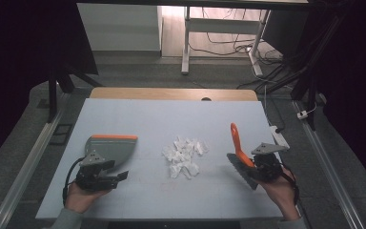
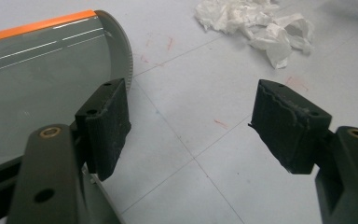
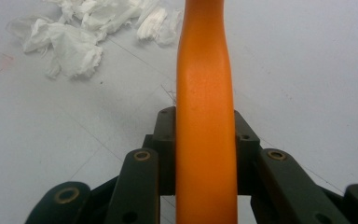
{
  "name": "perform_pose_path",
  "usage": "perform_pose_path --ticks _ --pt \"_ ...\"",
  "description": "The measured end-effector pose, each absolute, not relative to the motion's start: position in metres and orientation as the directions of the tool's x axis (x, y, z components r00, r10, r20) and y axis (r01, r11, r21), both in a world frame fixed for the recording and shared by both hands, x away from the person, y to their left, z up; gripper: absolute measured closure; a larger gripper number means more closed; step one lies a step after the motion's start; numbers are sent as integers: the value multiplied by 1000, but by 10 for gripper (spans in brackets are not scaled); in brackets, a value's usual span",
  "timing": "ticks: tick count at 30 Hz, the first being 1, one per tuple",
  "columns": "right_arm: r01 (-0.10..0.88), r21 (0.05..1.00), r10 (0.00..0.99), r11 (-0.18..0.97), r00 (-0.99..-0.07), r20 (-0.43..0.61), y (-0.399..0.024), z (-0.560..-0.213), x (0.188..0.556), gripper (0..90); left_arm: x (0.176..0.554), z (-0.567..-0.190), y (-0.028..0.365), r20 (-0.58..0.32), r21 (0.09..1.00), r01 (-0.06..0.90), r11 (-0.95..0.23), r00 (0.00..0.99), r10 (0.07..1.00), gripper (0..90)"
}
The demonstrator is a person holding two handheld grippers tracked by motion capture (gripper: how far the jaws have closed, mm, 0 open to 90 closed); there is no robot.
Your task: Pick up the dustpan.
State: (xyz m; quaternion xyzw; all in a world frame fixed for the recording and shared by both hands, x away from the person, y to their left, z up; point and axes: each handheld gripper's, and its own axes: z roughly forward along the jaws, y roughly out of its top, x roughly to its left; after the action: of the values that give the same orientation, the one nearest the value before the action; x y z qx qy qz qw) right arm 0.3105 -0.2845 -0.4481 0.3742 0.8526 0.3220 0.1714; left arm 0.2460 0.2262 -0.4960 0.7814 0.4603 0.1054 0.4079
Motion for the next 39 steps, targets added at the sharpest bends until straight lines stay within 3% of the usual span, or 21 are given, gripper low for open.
perform_pose_path --ticks 22,27,39 --pt "520 689 748 504 -662 -48 -287 -444 310 705 241 -481 225 -199 722 649 -240 527 826 271" --pt "516 697 743 498 -668 -36 -290 -443 310 706 241 -468 223 -177 666 701 -254 480 859 273" --pt "513 693 743 507 -667 -49 -287 -443 309 705 231 -454 247 -176 652 745 -144 334 926 248"
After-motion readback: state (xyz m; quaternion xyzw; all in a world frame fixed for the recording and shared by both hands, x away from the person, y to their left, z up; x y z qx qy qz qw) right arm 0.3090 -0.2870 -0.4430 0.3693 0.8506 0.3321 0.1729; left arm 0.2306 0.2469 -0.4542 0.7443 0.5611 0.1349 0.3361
